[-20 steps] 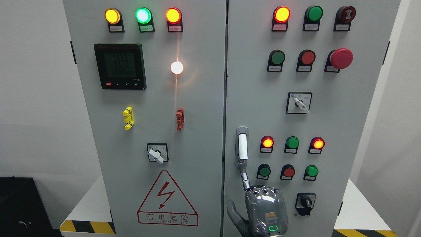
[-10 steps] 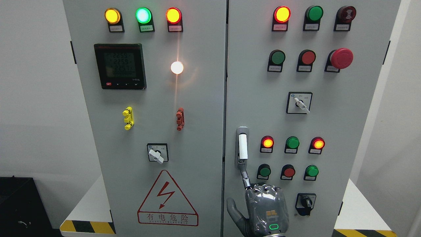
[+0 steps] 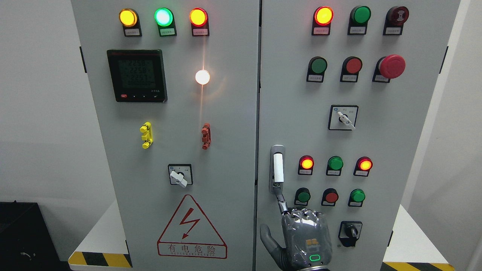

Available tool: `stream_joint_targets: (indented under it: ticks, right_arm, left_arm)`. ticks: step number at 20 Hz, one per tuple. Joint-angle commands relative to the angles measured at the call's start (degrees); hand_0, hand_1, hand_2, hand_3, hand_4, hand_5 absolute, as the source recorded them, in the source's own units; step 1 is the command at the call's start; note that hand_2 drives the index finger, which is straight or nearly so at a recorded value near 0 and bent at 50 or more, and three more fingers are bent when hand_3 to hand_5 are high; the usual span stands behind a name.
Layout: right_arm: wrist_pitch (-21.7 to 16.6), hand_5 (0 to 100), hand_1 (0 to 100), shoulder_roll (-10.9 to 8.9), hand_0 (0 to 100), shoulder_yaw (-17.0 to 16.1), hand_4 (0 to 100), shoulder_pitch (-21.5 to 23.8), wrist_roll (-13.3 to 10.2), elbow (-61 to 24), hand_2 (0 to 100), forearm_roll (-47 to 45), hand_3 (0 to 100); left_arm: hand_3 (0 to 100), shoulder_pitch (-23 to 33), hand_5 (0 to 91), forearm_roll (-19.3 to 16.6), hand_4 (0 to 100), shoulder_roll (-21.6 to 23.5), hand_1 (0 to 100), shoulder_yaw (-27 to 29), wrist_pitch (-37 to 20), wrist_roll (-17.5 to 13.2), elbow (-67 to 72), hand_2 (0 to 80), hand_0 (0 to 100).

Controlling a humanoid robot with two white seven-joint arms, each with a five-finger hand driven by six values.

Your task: Release door handle

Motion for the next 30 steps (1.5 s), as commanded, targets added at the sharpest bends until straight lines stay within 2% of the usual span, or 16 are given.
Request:
stream_joint_targets:
  ticks: [1, 22, 30]
  right_arm:
    - [-0.01, 99, 32, -0.01, 44, 0.10, 95, 0.03, -0.61, -1.66, 32, -0.02, 95]
    - [-0.54, 99, 32, -0.36, 45, 0.10, 96, 0.38, -0.61, -5.18, 32, -0.10, 95]
    - [-0.54, 99, 32, -0.45, 45, -0.17, 95, 3.18, -0.61, -8.95, 40, -0.37, 95]
  left_arm:
    - [0, 0.97, 0.0, 0.03, 0, 0.00, 56, 0.00, -0.04, 0.02, 0.00, 0.0, 12]
    - [0, 0.97, 0.0, 0.03, 0, 0.00, 56, 0.00, -0.04, 0.02, 0.00, 0.0, 12]
    - [0, 0.97, 0.0, 0.03, 0, 0.00, 56, 0.00, -0.04, 0.02, 0.00, 0.0, 12]
